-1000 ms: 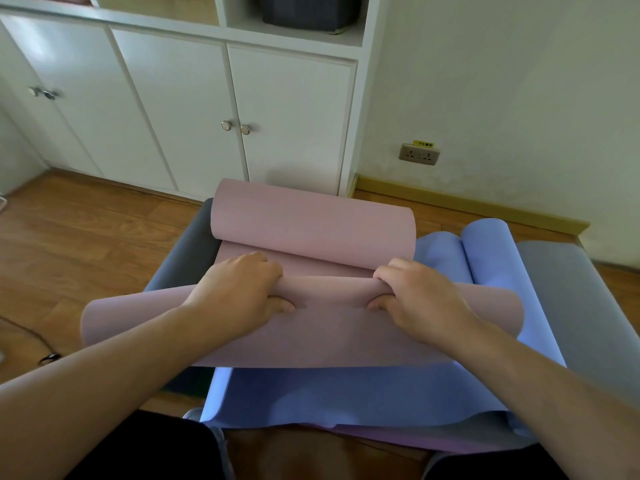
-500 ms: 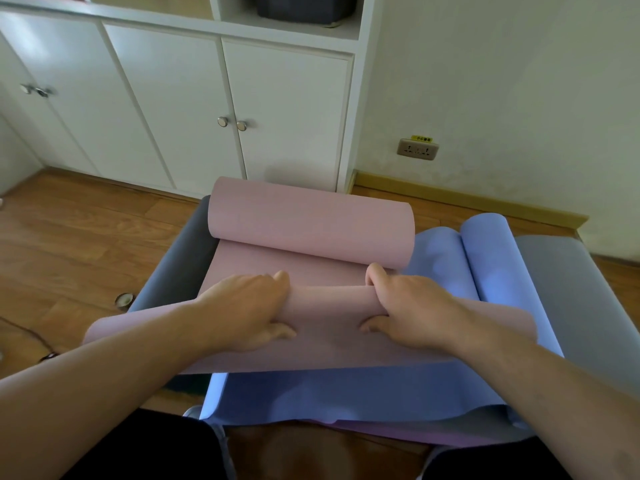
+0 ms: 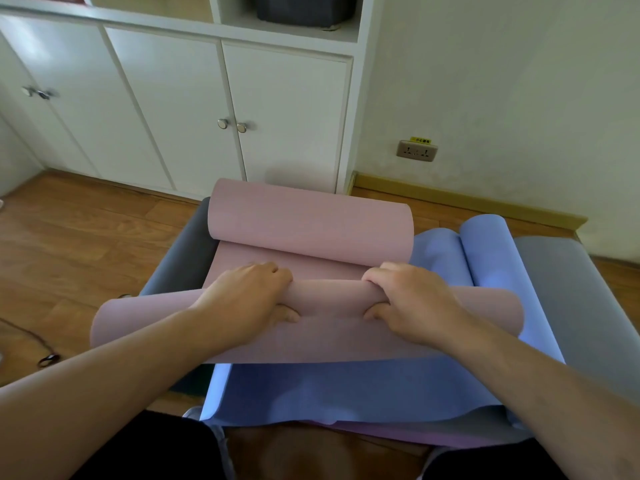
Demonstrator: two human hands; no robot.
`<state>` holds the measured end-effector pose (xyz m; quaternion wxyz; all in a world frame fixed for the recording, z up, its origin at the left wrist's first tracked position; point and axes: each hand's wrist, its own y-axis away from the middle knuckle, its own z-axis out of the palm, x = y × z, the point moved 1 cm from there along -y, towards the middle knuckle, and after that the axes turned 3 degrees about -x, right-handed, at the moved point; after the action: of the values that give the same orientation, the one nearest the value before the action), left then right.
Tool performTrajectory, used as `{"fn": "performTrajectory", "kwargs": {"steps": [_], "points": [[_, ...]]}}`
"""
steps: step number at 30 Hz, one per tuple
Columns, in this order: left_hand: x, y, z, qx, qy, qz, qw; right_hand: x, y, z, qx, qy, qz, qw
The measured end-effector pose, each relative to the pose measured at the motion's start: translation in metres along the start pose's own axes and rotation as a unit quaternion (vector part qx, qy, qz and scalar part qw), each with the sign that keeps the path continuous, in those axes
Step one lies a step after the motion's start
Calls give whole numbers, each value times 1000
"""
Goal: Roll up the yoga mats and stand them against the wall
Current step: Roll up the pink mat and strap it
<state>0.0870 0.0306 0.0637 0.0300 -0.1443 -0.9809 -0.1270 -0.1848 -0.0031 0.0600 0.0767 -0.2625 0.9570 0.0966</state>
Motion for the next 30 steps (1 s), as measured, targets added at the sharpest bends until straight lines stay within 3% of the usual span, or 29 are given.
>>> {"fn": "performTrajectory", "kwargs": {"steps": [6,11,18,25,30], "points": [[2,-3,9,-23,-1,29,999,-4,0,9,-28,38,-57,997],[4,2,4,-61,4,48,997,-11,3,8,-57,56,-42,996],[1,1,7,-50,5,53,997,-12,0,7,-80,49,-36,995],[7,1,5,3,-24,30,999,-3,-3,11,-20,4,-32,999],[14,-5,11,-17,8,-3,1000,-5,-2,11,-11,18,-24,999]]}}
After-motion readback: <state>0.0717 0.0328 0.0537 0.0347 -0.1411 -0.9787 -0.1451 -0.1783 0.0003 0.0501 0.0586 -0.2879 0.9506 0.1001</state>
